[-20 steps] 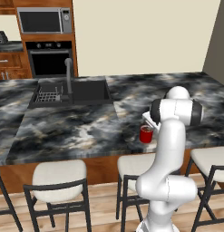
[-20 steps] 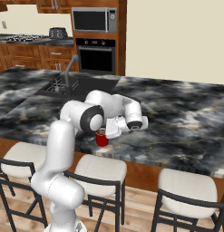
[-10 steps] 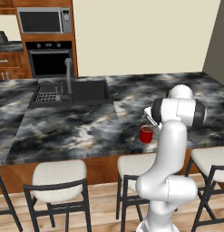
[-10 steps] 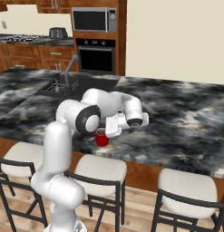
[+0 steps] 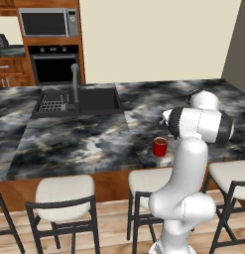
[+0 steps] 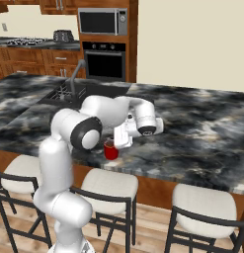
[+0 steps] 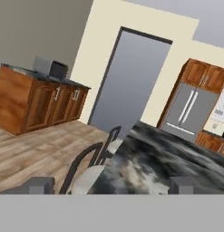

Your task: Pick up the marshmallow and place it in the cup of hot chocolate on the dining counter.

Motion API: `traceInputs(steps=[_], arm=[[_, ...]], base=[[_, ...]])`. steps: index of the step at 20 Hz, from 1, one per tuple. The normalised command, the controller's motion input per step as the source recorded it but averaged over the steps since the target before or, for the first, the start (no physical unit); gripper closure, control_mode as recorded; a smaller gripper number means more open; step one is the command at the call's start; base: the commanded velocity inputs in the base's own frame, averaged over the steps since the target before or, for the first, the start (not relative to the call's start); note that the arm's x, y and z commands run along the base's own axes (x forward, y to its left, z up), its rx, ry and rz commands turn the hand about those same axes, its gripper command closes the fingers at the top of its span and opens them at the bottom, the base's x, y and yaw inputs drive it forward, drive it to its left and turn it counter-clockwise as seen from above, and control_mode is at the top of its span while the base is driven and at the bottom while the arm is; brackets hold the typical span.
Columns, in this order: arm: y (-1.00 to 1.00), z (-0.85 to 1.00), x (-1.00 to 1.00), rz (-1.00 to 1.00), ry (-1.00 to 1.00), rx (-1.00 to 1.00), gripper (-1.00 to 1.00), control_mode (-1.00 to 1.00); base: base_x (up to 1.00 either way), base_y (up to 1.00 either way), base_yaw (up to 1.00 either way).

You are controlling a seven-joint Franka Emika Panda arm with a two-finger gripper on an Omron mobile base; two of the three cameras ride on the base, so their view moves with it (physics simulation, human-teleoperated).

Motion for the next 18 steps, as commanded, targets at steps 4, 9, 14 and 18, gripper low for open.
traceInputs(steps=[4, 9, 14, 18], arm=[[0.01, 0.49, -0.78, 0.0, -0.31, 0.0, -1.0, -1.0], [0.09, 0.62, -0.84, 0.0, -0.39, -0.02, -1.0, -1.0], [0.2, 0.74, -0.78, 0.0, -0.4, -0.04, -1.0, -1.0], [0.19, 0.86, -0.73, 0.0, -0.44, -0.02, -1.0, -1.0]], base=[[0.0, 0.0, 0.0], [0.0, 0.0, 0.0], [0.0, 0.0, 0.0], [0.0, 0.0, 0.0]])
